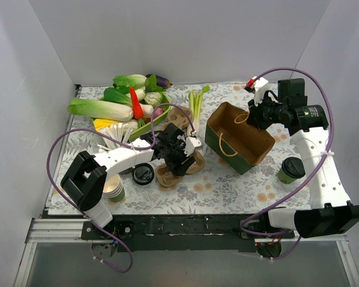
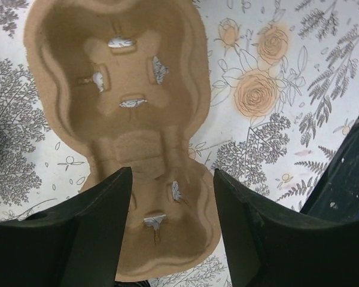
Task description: Pack the takeout coffee
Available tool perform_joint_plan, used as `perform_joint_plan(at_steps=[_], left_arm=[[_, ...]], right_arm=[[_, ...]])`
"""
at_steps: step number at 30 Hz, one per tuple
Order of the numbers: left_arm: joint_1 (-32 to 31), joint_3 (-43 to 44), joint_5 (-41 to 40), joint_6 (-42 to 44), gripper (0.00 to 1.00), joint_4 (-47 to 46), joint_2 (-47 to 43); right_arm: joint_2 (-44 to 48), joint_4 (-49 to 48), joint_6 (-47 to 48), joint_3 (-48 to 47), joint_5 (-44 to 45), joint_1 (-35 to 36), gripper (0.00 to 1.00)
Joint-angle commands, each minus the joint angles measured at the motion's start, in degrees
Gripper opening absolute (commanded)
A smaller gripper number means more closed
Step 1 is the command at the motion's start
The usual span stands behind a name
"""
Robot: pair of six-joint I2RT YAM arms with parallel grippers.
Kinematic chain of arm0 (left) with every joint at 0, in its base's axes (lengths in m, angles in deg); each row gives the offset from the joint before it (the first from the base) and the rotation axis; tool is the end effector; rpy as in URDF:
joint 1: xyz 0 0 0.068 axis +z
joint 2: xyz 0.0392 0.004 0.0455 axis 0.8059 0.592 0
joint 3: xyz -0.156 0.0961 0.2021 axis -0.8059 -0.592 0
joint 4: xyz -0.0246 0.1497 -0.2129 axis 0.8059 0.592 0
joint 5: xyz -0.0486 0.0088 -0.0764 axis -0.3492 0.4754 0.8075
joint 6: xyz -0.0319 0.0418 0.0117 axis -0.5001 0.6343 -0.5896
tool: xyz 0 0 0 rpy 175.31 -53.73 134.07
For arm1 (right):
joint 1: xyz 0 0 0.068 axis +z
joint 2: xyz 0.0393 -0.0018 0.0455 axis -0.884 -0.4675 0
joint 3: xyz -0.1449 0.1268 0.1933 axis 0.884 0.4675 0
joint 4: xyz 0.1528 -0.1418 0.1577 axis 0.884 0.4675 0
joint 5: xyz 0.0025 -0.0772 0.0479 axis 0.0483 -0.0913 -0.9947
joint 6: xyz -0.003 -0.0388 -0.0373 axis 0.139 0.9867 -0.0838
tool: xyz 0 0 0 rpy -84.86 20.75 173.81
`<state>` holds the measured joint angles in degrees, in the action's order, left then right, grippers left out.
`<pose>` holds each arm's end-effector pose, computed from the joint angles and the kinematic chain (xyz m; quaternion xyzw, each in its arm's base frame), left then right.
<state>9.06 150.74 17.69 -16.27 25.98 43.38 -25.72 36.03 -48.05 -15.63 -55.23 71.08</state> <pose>0.2256 -0.2393 0.2161 0.2363 0.9288 -0.2636 0.1093 0.2405 0.0499 0.4171 -0.3262 0.8353 0.0956 0.4321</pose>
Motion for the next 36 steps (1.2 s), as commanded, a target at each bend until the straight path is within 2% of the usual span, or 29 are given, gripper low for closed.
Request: perform_joint_plan(at_steps=[1,7,25,32,35,36], left_arm=[[-0.44,-0.09,-5.38,-5.15,0.55,-3.76,-0.79],[-0.36,0.70,-8.37,-4.19,0.51,-3.77,1.23],[-0.36,1.94,-7.58,-4.89,0.41,-2.80,5.10],[-0.27,3.34,-7.23,-4.45,0.28,-0.17,2.12],[0.52,4.39,-2.93,-4.62,0.16,1.06,-2.18],[0.96,4.40,-2.48,-5.15,0.07,0.89,-3.33]], right_arm=[[-0.24,-2.58,-1.13,-1.46,-0.73,-0.43,0.01],[-0.42,-2.66,-1.13,-1.38,-0.73,-0.43,0.01],[-0.15,-3.63,-1.57,0.12,-0.82,-0.34,0.01],[0.28,-2.05,0.53,-0.76,-1.78,-0.34,0.01],[0.90,-0.21,1.85,-0.76,-1.52,-0.43,0.01],[1.16,0.49,2.55,-0.85,-1.96,-0.43,0.01]])
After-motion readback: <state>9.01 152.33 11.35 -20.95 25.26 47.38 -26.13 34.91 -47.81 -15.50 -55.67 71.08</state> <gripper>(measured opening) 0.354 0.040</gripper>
